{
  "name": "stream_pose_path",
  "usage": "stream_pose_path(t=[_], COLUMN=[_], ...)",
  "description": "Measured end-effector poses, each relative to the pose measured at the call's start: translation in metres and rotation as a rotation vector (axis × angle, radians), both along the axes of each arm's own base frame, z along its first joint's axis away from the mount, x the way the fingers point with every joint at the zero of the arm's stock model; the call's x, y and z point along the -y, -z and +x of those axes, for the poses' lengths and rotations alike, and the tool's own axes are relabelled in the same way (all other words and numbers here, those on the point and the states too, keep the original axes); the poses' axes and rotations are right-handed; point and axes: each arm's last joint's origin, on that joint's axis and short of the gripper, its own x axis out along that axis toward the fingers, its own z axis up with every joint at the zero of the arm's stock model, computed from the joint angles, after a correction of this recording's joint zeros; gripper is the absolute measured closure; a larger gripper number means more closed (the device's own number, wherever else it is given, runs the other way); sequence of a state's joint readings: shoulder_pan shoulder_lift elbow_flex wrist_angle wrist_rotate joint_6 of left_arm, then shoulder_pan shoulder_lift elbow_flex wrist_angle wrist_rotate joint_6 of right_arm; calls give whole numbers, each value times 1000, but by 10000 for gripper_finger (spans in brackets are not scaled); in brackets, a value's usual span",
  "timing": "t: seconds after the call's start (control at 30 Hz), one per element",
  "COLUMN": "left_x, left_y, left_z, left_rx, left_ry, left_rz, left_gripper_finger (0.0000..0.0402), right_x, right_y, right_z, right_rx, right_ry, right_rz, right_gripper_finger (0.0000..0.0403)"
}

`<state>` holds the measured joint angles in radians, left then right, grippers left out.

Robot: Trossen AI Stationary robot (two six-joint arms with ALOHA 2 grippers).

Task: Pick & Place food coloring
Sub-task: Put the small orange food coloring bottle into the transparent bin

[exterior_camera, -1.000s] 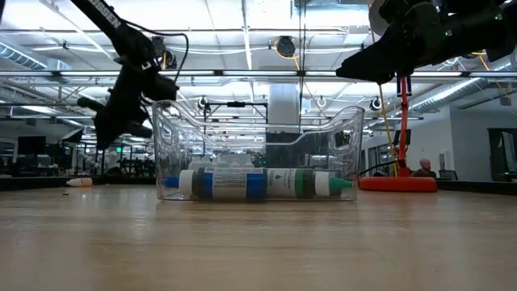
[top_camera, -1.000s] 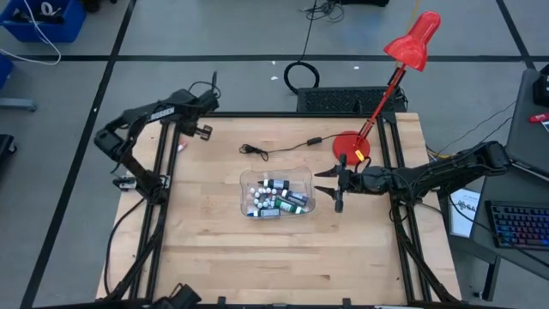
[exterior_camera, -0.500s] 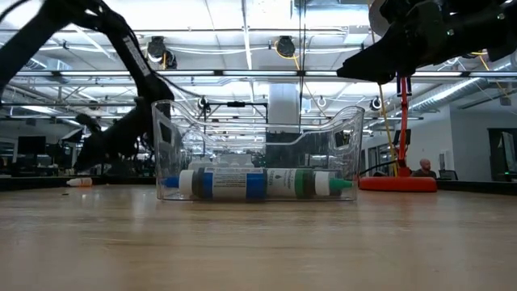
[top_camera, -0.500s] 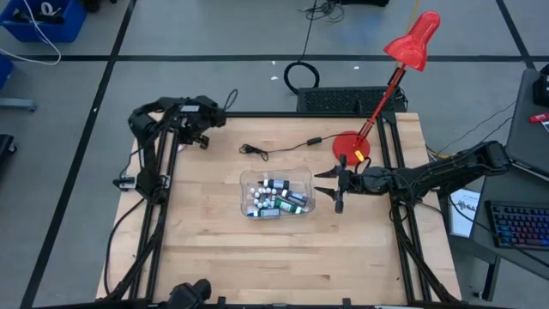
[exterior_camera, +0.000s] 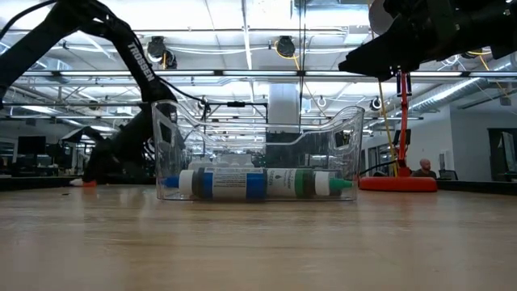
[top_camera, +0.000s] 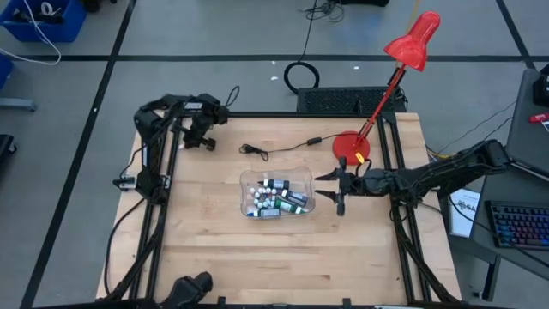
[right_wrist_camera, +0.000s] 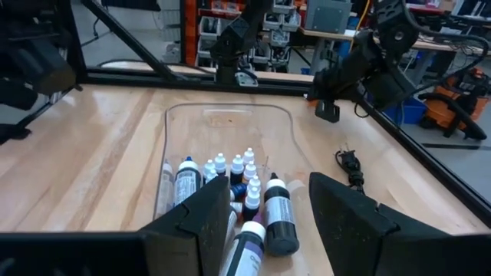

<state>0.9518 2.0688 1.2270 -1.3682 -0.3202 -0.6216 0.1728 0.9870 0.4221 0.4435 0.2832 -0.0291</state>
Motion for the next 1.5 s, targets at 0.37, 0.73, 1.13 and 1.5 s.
stream_pose_path(t=[0.37, 0.73, 1.13, 1.5], left_x=[-7, -10, -8, -9], left_y=[-4, -66, -45, -35], left_z=[4, -10, -18, -13], left_rx=[184, 265, 293, 212], left_ry=[75, 95, 67, 75], left_rz=[-34, 249, 273, 297], left_gripper_finger=[401, 371, 154, 158], right_x=[0, 0, 0, 0], right_y=[1, 1, 1, 0], right_z=[0, 0, 0, 0], right_rx=[-7, -10, -10, -9], right_ry=[-2, -4, -4, -4], right_rz=[-10, -32, -36, -35], right_gripper_finger=[232, 232, 232, 232])
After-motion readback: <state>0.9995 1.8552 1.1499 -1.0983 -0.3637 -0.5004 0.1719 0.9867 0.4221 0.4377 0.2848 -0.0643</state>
